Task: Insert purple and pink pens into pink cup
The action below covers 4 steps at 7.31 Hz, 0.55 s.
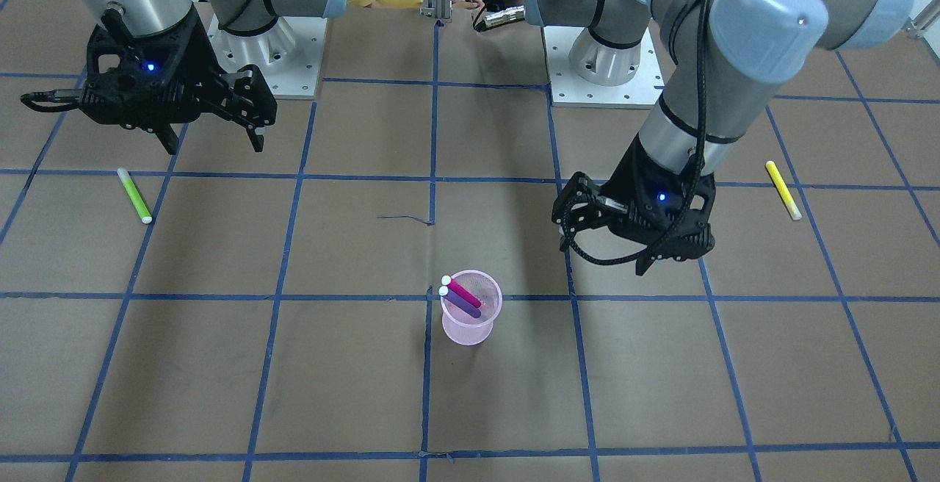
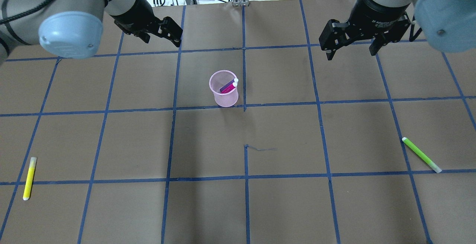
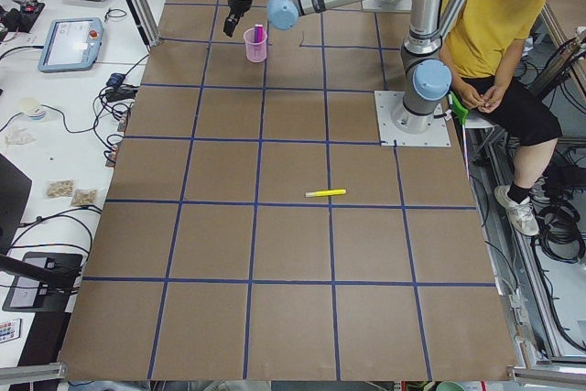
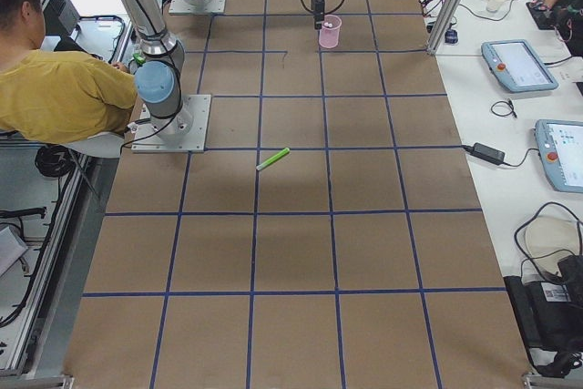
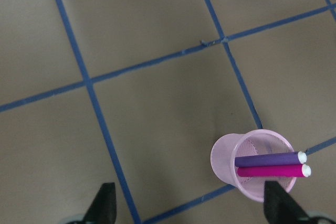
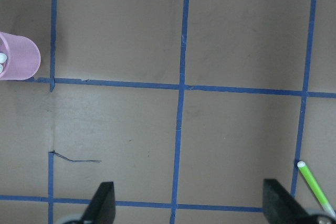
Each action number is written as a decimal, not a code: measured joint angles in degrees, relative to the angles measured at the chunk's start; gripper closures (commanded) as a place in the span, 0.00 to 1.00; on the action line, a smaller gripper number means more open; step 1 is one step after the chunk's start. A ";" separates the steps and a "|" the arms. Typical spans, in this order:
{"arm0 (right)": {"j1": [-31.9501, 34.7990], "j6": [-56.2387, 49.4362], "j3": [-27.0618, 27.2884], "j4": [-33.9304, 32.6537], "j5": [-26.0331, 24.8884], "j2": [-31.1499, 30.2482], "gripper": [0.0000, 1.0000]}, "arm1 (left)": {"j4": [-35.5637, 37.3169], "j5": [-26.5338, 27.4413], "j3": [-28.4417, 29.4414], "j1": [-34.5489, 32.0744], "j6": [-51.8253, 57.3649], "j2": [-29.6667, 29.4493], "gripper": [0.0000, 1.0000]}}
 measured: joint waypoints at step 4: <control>0.03 0.18 0.06 -0.03 0.06 -0.07 0.00 | -10.55 7.16 1.55 -0.49 -4.66 7.29 0.00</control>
